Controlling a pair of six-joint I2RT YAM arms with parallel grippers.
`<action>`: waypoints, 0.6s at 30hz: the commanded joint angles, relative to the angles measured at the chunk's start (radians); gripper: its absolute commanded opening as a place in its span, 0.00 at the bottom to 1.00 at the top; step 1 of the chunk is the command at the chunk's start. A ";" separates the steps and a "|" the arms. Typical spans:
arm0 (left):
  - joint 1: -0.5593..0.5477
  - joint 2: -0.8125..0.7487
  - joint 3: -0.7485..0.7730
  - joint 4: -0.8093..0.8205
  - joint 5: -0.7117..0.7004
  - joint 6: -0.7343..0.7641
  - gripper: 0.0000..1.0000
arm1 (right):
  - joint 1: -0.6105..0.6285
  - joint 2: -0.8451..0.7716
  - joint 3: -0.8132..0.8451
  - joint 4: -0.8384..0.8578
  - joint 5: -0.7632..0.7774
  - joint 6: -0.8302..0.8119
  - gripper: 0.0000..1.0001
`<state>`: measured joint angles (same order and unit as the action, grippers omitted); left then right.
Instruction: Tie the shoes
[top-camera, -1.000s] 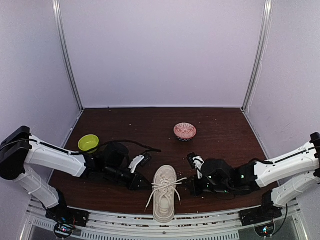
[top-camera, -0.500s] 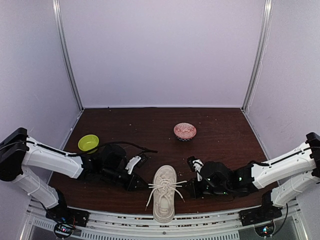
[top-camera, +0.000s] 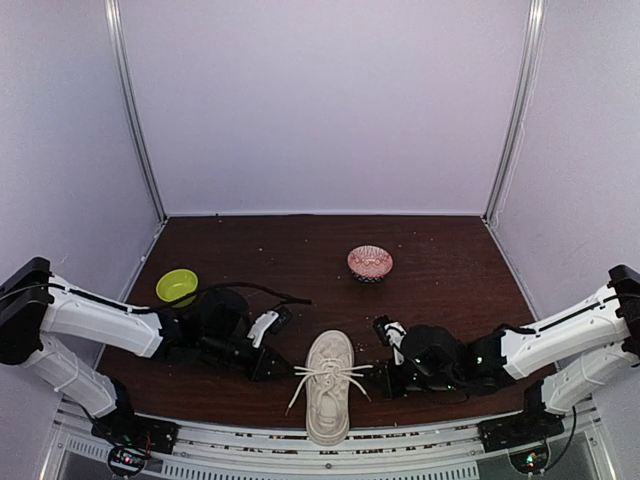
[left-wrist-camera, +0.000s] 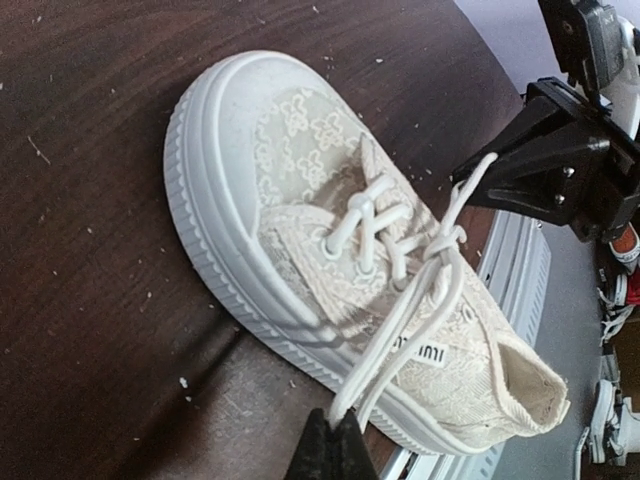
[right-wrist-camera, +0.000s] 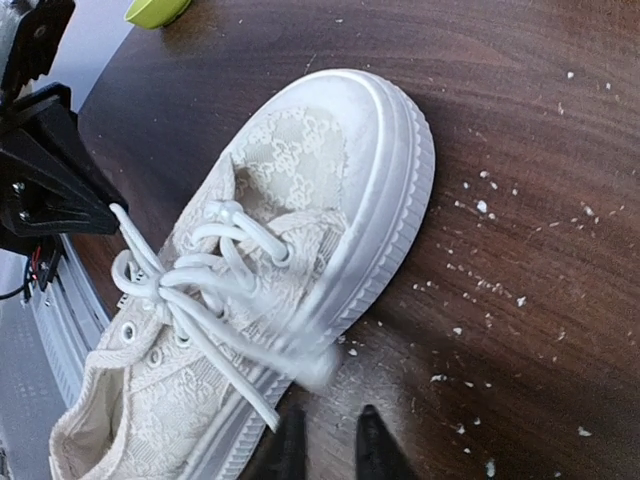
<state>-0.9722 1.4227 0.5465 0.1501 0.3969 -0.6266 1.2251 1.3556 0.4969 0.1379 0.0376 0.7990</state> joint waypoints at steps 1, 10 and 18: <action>0.027 -0.044 0.113 -0.196 -0.084 0.076 0.30 | -0.015 -0.083 0.054 -0.114 -0.010 -0.095 0.39; 0.158 -0.018 0.498 -0.387 -0.137 0.266 0.81 | -0.168 -0.196 0.308 -0.374 0.044 -0.300 0.84; 0.653 -0.104 0.418 -0.291 -0.071 0.219 0.79 | -0.583 -0.211 0.329 -0.363 0.017 -0.400 1.00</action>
<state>-0.5392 1.3968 1.0477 -0.1738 0.3134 -0.3927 0.8200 1.1633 0.8364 -0.1902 0.0479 0.4767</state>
